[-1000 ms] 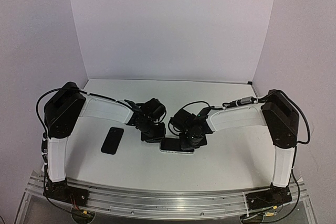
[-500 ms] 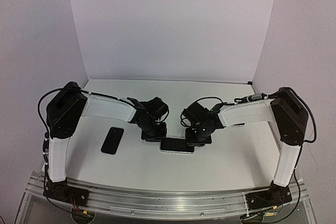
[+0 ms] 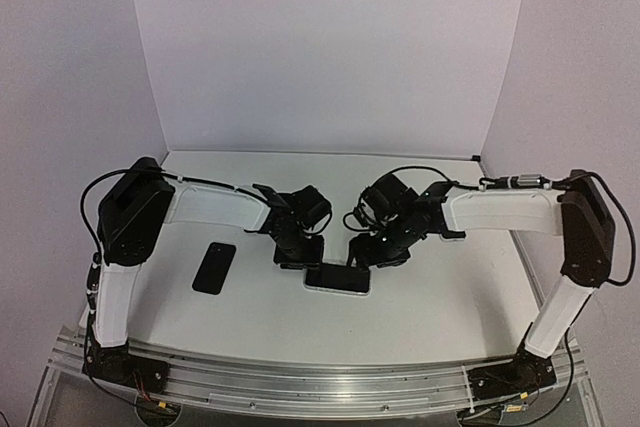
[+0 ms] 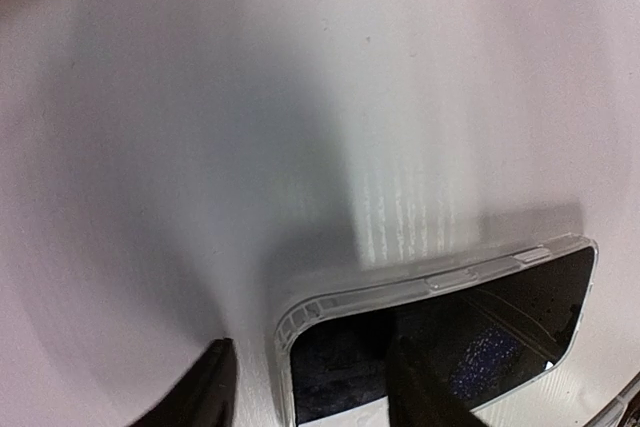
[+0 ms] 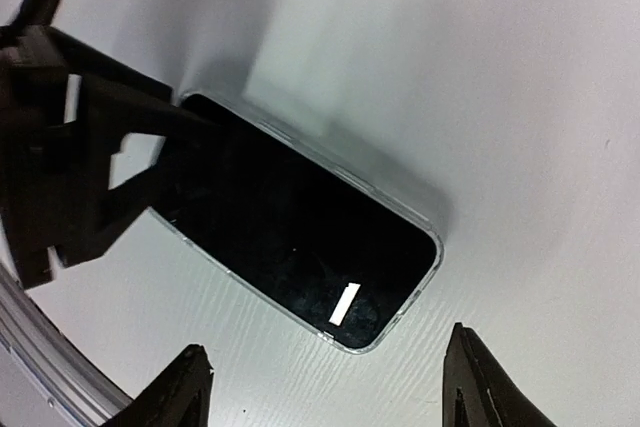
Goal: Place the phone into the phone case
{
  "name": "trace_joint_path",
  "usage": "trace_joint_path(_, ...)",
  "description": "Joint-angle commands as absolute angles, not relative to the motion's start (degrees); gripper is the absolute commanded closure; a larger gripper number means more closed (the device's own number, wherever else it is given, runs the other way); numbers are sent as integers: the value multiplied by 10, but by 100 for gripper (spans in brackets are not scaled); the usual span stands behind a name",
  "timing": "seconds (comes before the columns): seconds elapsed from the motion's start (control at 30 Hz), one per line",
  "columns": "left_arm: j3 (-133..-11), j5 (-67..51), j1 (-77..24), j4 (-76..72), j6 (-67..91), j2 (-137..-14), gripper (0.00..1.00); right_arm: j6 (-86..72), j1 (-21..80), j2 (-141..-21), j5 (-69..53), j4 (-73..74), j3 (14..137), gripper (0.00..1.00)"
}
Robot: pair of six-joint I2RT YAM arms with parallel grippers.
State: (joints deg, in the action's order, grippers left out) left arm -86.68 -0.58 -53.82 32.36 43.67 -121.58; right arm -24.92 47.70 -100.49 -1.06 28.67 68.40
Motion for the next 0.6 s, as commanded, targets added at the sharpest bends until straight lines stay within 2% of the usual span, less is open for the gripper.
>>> trace_joint_path(0.0, -922, 51, -543, 361, 411, -1182, 38, -63, 471, -948, -64, 298, 681, 29)
trace_joint_path(0.1, -933, 76, -543, 354, 404, -1126, 15, 59, 471, -938, -102, 300, 675, 17)
trace_joint_path(0.17, -920, 87, -543, 341, 403, -1077, 2, 135, 471, -943, -126, 310, 682, 13)
trace_joint_path(0.33, -787, 143, -543, 305, 432, -919, 0, 284, 475, -979, -115, 312, 699, 11)
trace_joint_path(0.57, -553, 215, -542, 352, 556, -701, 0, 354, 478, -1075, -75, 317, 758, 9)
